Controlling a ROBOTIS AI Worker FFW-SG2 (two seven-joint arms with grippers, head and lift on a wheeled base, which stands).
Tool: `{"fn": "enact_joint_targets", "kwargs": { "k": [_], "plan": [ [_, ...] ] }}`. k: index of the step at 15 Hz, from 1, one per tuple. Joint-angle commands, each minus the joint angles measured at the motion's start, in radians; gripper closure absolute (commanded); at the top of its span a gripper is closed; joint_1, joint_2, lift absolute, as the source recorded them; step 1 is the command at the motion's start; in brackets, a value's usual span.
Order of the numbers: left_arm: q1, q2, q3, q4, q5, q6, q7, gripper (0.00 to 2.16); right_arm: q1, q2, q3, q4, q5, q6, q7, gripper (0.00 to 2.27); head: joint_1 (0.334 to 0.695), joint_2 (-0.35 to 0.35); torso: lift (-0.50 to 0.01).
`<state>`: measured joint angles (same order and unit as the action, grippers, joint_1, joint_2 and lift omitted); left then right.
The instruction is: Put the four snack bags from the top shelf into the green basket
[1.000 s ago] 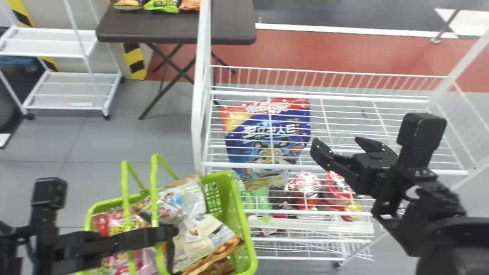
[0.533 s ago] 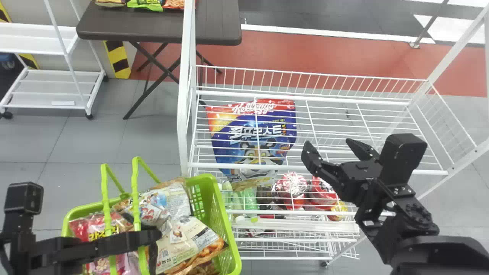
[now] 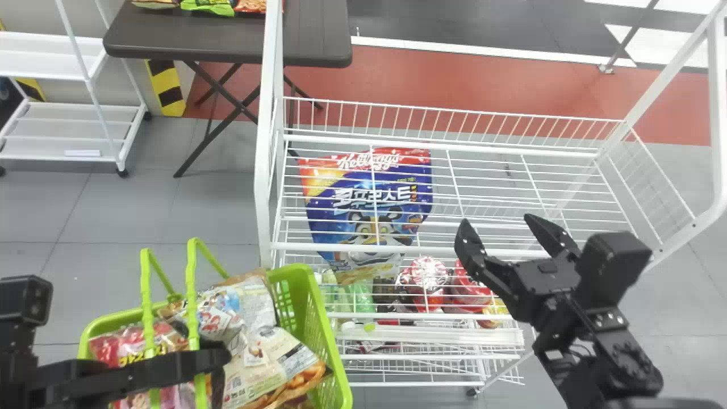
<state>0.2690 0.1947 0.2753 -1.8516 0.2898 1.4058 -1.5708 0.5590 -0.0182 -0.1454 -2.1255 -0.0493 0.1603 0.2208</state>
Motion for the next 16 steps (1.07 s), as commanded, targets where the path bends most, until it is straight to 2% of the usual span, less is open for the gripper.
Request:
{"fn": "enact_joint_targets", "kwargs": {
  "k": [1,6,16],
  "plan": [
    [0.045,-0.008,0.004,-0.038,-0.009,0.002,-0.010,2.15,0.075,0.007,-0.022,-0.004,-0.001,-0.140,0.000,0.04,0.695,-0.180,0.000],
    [0.099,-0.034,0.001,-0.101,-0.028,0.005,-0.010,2.15,0.114,0.019,-0.011,-0.010,-0.004,-0.198,0.003,0.04,0.695,-0.228,0.000],
    [0.110,-0.043,-0.005,-0.113,-0.040,-0.004,-0.010,2.15,0.113,0.019,0.012,0.007,0.002,-0.198,0.000,0.06,0.695,-0.236,0.000]
  ]
}}
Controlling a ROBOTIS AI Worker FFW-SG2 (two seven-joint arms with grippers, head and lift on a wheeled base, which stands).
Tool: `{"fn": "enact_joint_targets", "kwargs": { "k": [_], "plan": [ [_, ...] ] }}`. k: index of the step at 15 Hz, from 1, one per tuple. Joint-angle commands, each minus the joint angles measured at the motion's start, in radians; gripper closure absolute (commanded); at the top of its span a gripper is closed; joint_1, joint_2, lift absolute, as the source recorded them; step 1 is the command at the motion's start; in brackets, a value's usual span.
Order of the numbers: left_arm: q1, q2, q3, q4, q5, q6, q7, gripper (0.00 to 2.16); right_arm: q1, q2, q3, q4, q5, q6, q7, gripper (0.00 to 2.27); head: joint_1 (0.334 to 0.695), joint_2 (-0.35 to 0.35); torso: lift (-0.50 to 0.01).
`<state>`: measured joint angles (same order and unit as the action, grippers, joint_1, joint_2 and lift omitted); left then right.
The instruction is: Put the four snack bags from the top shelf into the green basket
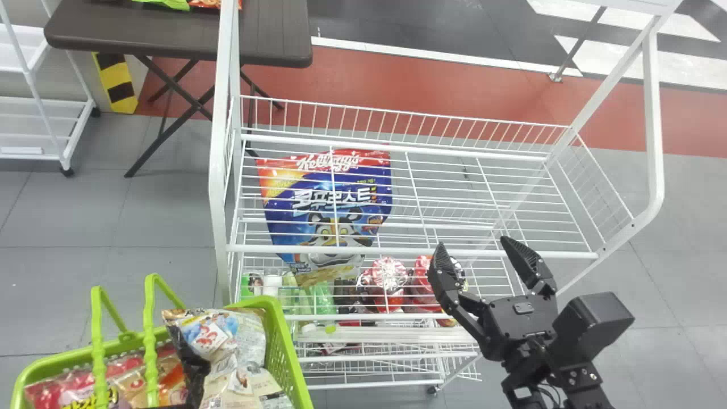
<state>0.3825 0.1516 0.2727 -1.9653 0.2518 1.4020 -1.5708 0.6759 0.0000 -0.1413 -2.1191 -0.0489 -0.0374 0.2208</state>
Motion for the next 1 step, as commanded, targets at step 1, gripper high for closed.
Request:
{"fn": "enact_joint_targets", "kwargs": {
  "k": [1],
  "plan": [
    [-0.005,-0.001,-0.006,0.000,-0.002,-0.001,-0.010,2.15,-0.009,0.001,0.009,0.002,0.001,0.000,0.000,0.06,0.695,-0.231,0.000]
  ]
}}
